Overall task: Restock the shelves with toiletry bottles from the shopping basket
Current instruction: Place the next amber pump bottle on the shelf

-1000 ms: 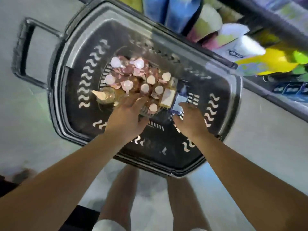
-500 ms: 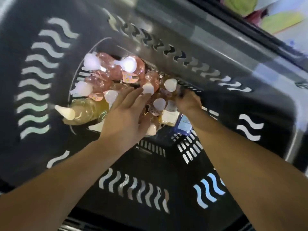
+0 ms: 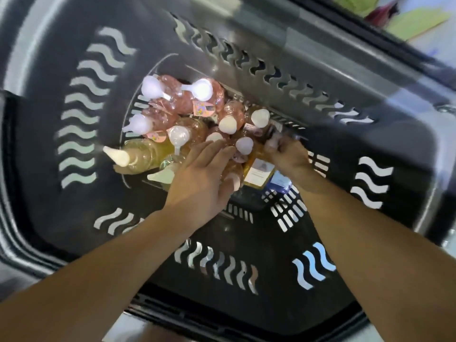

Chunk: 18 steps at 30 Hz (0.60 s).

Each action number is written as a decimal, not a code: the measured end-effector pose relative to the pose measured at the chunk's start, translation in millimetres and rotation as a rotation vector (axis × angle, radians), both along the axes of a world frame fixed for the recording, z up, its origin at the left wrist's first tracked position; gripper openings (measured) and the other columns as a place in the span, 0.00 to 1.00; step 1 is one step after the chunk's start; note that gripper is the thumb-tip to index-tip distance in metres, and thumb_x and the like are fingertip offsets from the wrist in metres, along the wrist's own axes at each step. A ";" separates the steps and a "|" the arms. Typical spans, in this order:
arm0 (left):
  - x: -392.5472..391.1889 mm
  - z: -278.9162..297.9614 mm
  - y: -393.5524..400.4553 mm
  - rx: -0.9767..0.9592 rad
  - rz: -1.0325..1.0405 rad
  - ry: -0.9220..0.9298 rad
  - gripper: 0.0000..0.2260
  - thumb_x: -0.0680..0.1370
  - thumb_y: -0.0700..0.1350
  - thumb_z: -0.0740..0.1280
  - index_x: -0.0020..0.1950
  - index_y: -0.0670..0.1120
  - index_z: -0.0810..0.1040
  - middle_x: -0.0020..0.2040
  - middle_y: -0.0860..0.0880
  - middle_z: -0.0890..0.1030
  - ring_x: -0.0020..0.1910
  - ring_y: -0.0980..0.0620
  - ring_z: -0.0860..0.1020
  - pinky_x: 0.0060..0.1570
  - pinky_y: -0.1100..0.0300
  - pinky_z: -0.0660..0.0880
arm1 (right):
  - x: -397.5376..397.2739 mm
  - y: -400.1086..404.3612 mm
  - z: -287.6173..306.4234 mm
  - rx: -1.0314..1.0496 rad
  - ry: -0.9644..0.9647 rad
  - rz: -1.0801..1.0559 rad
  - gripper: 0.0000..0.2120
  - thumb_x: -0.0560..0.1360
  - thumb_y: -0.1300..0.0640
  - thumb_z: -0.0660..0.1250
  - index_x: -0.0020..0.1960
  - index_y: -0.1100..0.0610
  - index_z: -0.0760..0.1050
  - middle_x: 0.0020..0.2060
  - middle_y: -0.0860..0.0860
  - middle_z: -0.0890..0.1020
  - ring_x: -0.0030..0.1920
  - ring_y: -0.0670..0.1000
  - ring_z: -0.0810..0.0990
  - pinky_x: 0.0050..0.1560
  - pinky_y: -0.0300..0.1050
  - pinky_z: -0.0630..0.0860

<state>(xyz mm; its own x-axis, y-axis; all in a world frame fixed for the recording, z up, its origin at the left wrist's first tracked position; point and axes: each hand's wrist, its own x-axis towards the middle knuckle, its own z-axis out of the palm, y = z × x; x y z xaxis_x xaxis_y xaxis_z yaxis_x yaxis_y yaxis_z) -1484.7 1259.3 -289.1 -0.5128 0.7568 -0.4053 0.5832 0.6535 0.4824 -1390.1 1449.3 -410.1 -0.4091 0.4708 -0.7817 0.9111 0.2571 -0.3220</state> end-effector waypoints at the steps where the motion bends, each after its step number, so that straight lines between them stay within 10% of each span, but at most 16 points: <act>1: 3.0 4.3 0.0 -0.004 0.018 -0.005 0.24 0.75 0.45 0.69 0.70 0.43 0.71 0.71 0.43 0.71 0.70 0.40 0.68 0.65 0.46 0.69 | 7.0 -5.5 10.2 0.015 0.042 -0.014 0.18 0.81 0.43 0.56 0.59 0.55 0.76 0.49 0.54 0.77 0.50 0.52 0.74 0.45 0.42 0.65; 7: 22.3 40.6 1.9 0.000 0.073 -0.058 0.27 0.74 0.44 0.70 0.72 0.42 0.70 0.72 0.42 0.70 0.69 0.39 0.69 0.66 0.45 0.69 | 26.3 -31.3 82.2 0.165 0.204 -0.145 0.20 0.82 0.44 0.54 0.59 0.57 0.77 0.48 0.57 0.81 0.50 0.55 0.78 0.44 0.41 0.67; 14: 31.8 79.1 12.7 -0.020 0.086 -0.293 0.35 0.74 0.50 0.71 0.77 0.46 0.60 0.75 0.48 0.65 0.72 0.46 0.65 0.68 0.55 0.64 | 49.1 -20.1 188.5 -0.022 0.319 -0.265 0.09 0.76 0.49 0.68 0.55 0.48 0.79 0.44 0.42 0.83 0.46 0.37 0.79 0.46 0.35 0.72; 18: 34.3 93.7 21.2 -0.004 0.198 -0.481 0.36 0.72 0.52 0.74 0.75 0.52 0.62 0.60 0.53 0.78 0.58 0.52 0.77 0.53 0.67 0.70 | 46.4 -18.9 226.7 -0.200 0.386 -0.309 0.06 0.74 0.54 0.71 0.51 0.48 0.81 0.46 0.42 0.84 0.49 0.40 0.81 0.49 0.35 0.75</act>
<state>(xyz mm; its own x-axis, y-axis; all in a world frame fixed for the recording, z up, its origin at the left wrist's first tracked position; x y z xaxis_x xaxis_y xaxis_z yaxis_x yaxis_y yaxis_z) -1450.4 1280.5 -195.4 -0.4012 0.6618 -0.6333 0.1610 0.7316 0.6624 -1343.7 1430.4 -183.4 -0.5506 0.4718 -0.6886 0.7401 -0.1056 -0.6641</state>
